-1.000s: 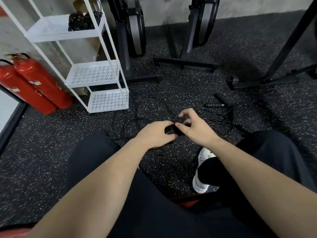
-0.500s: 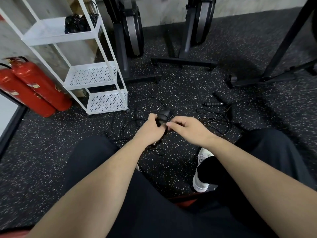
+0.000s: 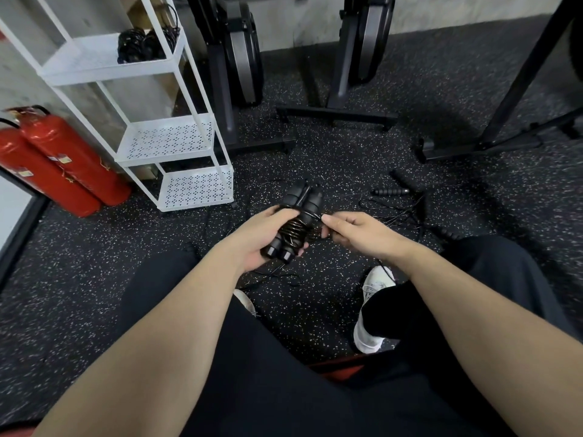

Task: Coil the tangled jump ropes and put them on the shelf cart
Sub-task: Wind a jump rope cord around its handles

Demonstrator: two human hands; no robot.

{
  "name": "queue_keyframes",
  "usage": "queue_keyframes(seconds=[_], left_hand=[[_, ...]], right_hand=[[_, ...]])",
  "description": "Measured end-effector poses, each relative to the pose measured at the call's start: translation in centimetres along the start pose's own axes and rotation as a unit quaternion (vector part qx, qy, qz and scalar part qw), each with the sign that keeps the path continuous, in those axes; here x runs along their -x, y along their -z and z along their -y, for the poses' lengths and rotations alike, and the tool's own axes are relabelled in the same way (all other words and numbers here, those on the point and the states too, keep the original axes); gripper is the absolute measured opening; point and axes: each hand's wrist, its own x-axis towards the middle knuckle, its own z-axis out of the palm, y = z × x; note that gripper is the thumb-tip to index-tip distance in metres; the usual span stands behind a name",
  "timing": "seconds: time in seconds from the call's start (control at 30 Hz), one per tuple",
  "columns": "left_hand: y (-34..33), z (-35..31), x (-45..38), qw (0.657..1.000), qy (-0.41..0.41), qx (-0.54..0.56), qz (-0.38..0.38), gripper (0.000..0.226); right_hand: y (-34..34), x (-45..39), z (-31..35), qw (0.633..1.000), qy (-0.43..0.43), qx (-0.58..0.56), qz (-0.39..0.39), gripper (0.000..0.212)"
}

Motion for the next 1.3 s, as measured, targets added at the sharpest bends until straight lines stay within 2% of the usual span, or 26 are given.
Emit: queue_keyframes(seconds=[0.13,0.23,0.33,0.43,0.57,0.67,0.77,0.93,1.03,1.17,1.3], left_hand=[[0.1,-0.7,1.6,0.997,-0.006,0.01,0.077,0.024],[-0.3,-0.8,2.1,0.996,-0.008,0.013,0.085,0.032],[-0.8,-0.8,1.9,0.998,0.002,-0.008,0.066,0.062],[-1.1,-0.7,1.6,0.999,0.005,0.004,0.05,0.052],[-0.3,-1.0,1.6,0.99,-0.048,0.106,0.075,0.046],[0.9,-1.2,1.6,0.974,-0.079,0.187,0.095,0.049],[1.3,-1.1,1.8,0.968,-0.059,0.222,0.104,0.049],[0.9,-0.9,2.1,0.979,0.005,0.169,0.115,0.046],[0.7,-0.9,2.0,0.986,0.037,0.103,0.127,0.052],[0.7,-0.8,1.5,0.992,0.064,0.04,0.105,0.059],[0.4,-0.5,1.7,0.979,0.107,-0.028,0.171,0.069]], right_hand=[[0.7,0.2,0.1,0.998,0.05,-0.002,-0.043,0.027],[0.7,0.1,0.2,0.996,0.066,-0.008,-0.064,0.024],[0.7,0.0,0.1,0.996,0.066,-0.019,-0.064,0.022],[0.7,0.2,0.1,0.997,0.056,-0.043,-0.04,0.026],[1.1,0.6,-0.1,0.998,0.04,-0.053,0.018,0.043],[1.9,0.6,-0.3,0.992,0.042,-0.106,0.053,0.036],[2.7,0.3,-0.5,0.988,0.044,-0.131,0.074,0.025],[2.5,0.0,-1.1,1.0,0.01,0.011,0.027,0.022],[2.2,0.0,-1.5,0.999,-0.029,0.042,0.018,0.02],[2.3,0.0,-1.5,0.995,-0.053,0.074,-0.041,0.025],[1.8,-0.1,-1.4,0.997,-0.044,0.059,-0.027,0.013]])
